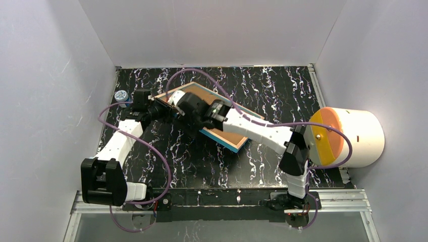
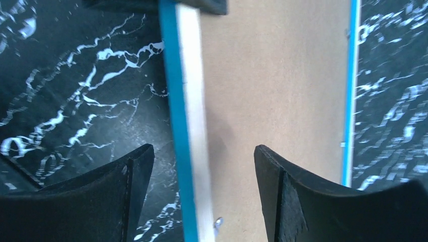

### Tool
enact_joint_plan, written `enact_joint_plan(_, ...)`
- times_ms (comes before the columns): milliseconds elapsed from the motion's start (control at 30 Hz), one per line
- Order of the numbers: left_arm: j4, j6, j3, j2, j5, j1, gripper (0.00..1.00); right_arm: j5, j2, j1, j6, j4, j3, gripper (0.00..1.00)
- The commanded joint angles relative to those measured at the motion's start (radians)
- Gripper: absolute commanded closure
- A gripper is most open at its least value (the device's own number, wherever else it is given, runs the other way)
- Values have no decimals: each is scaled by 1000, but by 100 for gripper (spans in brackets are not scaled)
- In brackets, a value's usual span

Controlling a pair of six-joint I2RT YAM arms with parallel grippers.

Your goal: Put the photo into the frame

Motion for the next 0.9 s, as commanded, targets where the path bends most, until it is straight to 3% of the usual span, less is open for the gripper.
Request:
enact_joint_plan(0,-57,14,83,-1,4,-2,82,362,6,127,-164,47,-33,19)
enact_joint_plan(133,-85,8,107,-4,10,-2,82,519,43,169,-276,106,-60,25)
enact_joint_plan(267,-107,2,128,-11,17,-2,82,579,39,181,-395,200,-104,45)
enact_joint_plan(433,-117,1,143,-12,22,-2,82,560,25,182,-493,266,-141,61)
enact_joint_plan(633,-136,6,152,-14,23,-2,78,479,33,174,-457,199,-102,84)
enact_joint_plan(800,-156,17,163,-21,14,-2,72,449,26,171,-448,182,-80,94)
enact_joint_plan(867,-164,26,176,-20,16,-2,63,445,21,171,-441,174,-71,96)
